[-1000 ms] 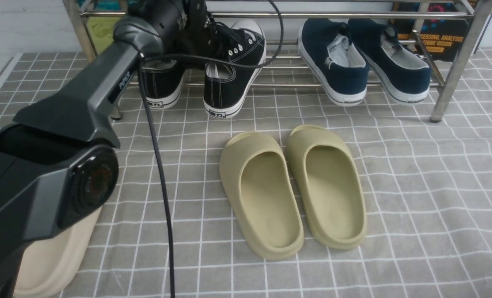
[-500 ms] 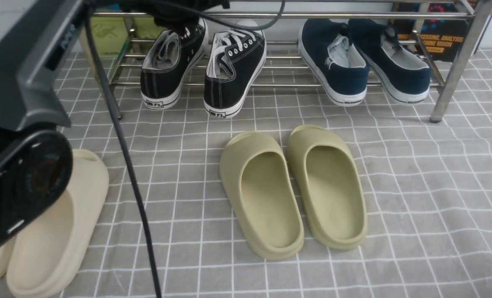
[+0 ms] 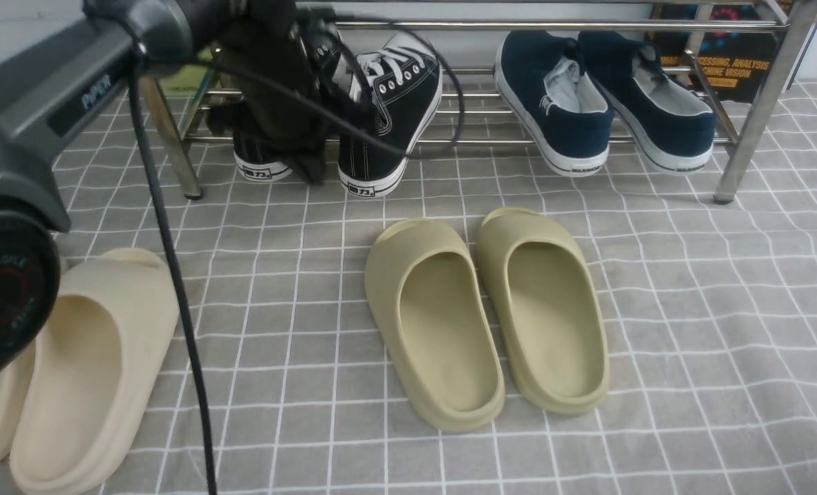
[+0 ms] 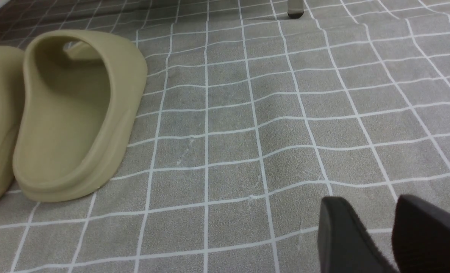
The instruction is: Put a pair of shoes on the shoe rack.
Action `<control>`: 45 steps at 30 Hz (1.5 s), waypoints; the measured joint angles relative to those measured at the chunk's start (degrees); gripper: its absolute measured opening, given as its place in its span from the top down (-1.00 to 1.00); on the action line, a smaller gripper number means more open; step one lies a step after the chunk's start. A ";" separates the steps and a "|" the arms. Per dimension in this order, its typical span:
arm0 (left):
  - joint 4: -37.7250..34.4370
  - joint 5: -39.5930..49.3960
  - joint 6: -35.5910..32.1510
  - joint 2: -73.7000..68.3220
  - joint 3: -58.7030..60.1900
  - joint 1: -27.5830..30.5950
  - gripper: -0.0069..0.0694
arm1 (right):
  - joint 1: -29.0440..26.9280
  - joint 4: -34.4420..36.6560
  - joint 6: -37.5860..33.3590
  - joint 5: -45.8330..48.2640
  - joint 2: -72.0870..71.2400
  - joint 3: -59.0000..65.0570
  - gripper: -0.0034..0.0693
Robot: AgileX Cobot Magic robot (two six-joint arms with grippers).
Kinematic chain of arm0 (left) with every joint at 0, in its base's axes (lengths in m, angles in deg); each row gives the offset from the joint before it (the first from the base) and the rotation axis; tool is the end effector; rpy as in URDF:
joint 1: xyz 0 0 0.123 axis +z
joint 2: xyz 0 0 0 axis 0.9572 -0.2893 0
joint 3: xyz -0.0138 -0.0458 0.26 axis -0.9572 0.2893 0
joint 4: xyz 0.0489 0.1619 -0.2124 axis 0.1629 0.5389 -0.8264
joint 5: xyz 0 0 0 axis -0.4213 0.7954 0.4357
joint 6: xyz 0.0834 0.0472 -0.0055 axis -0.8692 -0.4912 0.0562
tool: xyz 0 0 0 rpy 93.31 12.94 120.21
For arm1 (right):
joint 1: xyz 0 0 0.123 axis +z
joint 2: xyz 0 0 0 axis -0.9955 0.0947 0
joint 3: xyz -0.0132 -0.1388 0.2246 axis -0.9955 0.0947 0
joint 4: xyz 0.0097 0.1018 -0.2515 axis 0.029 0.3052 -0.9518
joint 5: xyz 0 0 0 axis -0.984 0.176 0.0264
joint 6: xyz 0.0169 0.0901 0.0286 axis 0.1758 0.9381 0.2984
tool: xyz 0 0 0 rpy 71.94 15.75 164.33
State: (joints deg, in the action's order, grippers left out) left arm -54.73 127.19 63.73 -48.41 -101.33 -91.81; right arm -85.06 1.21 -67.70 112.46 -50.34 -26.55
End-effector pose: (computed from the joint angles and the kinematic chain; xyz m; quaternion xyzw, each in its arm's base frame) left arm 0.4450 -0.1564 0.2501 0.0431 0.9783 -0.0866 0.1834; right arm 0.0975 0.0031 0.1718 0.0608 0.8068 0.0648 0.5841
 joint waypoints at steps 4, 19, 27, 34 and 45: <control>-4.41 -8.14 -0.55 -2.14 2.63 0.00 0.85 | 0.00 0.00 0.00 0.00 0.00 0.00 0.25; -8.19 -25.41 -0.61 -3.56 3.20 -0.10 0.85 | 0.00 0.00 0.00 0.00 0.00 0.00 0.25; -7.88 -14.31 -3.74 5.71 3.20 -0.04 0.85 | 0.00 0.00 0.00 0.00 0.00 0.00 0.25; -4.82 -11.92 -6.22 24.07 8.74 -0.04 0.85 | 0.00 0.00 0.00 0.00 0.00 0.00 0.25; -2.92 -41.03 -6.22 71.42 63.03 0.00 0.85 | 0.00 0.00 0.00 0.00 0.00 0.00 0.25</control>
State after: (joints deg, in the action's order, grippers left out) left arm -57.65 86.16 57.51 23.01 -38.30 -91.80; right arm -85.06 1.21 -67.70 112.46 -50.34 -26.55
